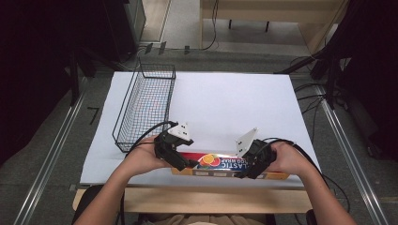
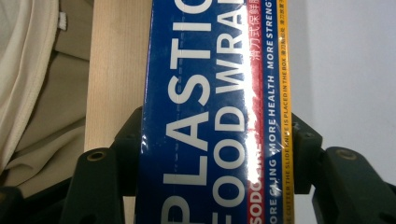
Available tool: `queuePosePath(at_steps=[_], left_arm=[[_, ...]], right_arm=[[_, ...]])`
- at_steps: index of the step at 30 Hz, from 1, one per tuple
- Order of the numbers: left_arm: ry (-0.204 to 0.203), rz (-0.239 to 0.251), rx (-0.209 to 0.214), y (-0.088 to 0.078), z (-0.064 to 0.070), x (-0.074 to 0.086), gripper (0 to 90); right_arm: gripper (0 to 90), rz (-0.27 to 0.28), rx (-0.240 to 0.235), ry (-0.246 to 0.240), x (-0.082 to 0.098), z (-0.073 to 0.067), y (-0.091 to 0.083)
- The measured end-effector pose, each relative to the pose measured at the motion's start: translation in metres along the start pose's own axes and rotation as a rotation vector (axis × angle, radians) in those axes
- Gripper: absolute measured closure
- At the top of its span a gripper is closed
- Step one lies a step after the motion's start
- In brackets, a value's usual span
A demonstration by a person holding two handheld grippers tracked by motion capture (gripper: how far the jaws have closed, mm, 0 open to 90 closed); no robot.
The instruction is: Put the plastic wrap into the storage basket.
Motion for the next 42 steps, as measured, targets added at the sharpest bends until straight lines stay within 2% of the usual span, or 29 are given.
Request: queuePosePath(at_steps=[3, 6, 9, 13, 16, 20, 24, 28, 31, 33, 36, 38, 42], left_arm=[[0.018, -0.027, 0.019, 0.006, 0.004, 0.0, 23.4], [0.032, -0.05, 0.014, 0.01, 0.007, -0.002, 23.4], [0.035, -0.077, 0.025, 0.014, 0.01, -0.005, 23.1], [0.045, -0.091, 0.018, 0.019, 0.012, -0.011, 22.2], [0.067, -0.113, -0.005, 0.023, 0.012, -0.015, 23.1], [0.086, -0.112, 0.004, 0.029, 0.014, -0.021, 23.9], [0.101, -0.136, 0.008, 0.037, 0.014, -0.023, 25.2], [0.129, -0.165, -0.026, 0.044, 0.014, -0.019, 26.8], [0.118, -0.172, -0.029, 0.046, 0.014, -0.014, 28.1], [0.136, -0.182, -0.056, 0.049, 0.015, -0.012, 26.5], [0.13, -0.196, -0.082, 0.054, 0.014, -0.011, 23.0], [0.141, -0.197, -0.092, 0.055, 0.015, -0.01, 25.4], [0.168, -0.208, -0.068, 0.055, 0.021, -0.008, 35.6]], right_arm=[[40.8, -0.015, -0.01, 0.011, -0.003, 0.0, 0.003], [40.8, -0.037, 0.004, 0.012, -0.007, 0.004, 0.003], [40.8, -0.022, 0.008, 0.003, -0.013, 0.008, 0.002], [40.8, -0.006, 0.019, -0.006, -0.022, 0.013, 0.0], [40.8, -0.016, 0.016, 0.003, -0.025, 0.013, -0.001], [40.7, -0.02, 0.02, 0.001, -0.028, 0.017, -0.001], [40.8, -0.027, 0.021, -0.016, -0.033, 0.018, 0.001], [40.8, -0.04, 0.042, -0.028, -0.035, 0.019, 0.005], [40.8, -0.046, 0.04, -0.034, -0.036, 0.018, 0.007], [40.8, -0.056, 0.041, -0.039, -0.037, 0.018, 0.008], [40.8, -0.055, 0.041, -0.041, -0.037, 0.019, 0.009], [40.7, -0.058, 0.043, -0.038, -0.037, 0.019, 0.01], [40.7, -0.068, 0.044, -0.061, -0.037, 0.016, 0.011]])
Point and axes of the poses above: each handheld gripper's, and its own axes: y roughly forward along the jaws, x roughly out of its underside, z roughly to its right, the point moved 5 cm from there along y, roughly forward along the jaws, and after that the axes turned 13 degrees about -y, right-handed, at the moved point
